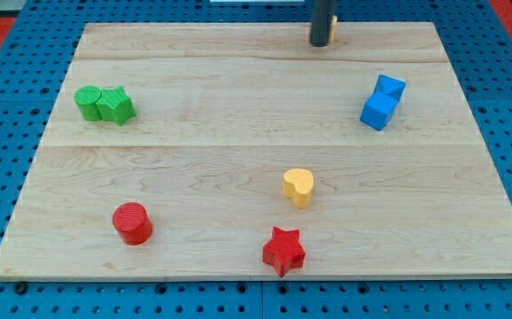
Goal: Move your arm parallel to the right of the yellow heart
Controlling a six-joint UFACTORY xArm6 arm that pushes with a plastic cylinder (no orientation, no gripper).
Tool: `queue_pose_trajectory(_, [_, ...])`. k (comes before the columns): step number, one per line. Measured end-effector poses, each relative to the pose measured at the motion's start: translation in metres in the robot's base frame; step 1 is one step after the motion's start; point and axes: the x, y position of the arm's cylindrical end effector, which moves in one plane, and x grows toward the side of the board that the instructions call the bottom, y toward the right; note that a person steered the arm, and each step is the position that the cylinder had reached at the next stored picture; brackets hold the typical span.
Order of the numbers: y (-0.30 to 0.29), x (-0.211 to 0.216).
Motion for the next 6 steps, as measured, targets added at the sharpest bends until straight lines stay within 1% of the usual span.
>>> queue_pose_trajectory(1, [-0.023,-0.031])
queue_pose_trajectory(2, [0.024,-0.041])
queue_pose_trajectory(3, [0.107,-0.031])
queue_pose_trajectory(4, [0.056,-0.017])
queue_pose_trajectory(5, [-0.005,0.049])
queue_pose_trajectory(6, [-0.004,0.144])
